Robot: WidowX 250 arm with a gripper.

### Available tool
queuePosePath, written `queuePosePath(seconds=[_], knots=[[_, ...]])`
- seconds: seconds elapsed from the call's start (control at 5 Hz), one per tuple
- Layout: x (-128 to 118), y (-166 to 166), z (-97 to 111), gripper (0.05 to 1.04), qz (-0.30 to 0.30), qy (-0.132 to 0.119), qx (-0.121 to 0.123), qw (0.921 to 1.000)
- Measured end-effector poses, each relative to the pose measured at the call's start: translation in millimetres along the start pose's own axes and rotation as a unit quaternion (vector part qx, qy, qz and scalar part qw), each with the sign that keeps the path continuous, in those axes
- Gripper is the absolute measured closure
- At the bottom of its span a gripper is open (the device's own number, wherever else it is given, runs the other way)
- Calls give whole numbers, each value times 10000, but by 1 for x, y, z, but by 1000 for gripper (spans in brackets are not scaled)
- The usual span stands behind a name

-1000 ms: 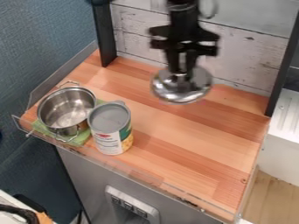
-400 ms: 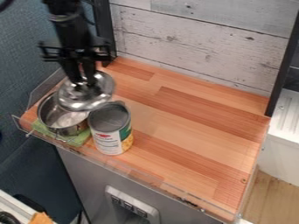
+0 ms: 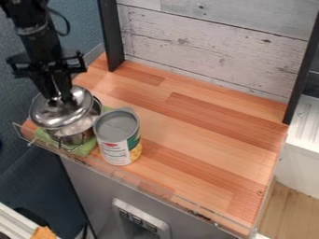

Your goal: Covered the pot with the lid

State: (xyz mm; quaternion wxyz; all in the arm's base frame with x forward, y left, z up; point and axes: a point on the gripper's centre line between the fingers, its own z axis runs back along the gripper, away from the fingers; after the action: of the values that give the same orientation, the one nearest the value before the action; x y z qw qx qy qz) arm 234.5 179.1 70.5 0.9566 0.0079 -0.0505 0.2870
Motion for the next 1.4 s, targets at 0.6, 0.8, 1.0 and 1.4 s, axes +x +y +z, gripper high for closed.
queuePosePath(seconds=[0.6, 0.8, 1.0, 1.4], knots=[[9, -1, -28, 802, 53, 178, 114, 9998], [12, -5, -28, 802, 23, 133, 162, 9998], [15, -6, -28, 802, 33, 56, 185, 9998], [17, -7, -29, 741, -37, -13, 281, 9996]])
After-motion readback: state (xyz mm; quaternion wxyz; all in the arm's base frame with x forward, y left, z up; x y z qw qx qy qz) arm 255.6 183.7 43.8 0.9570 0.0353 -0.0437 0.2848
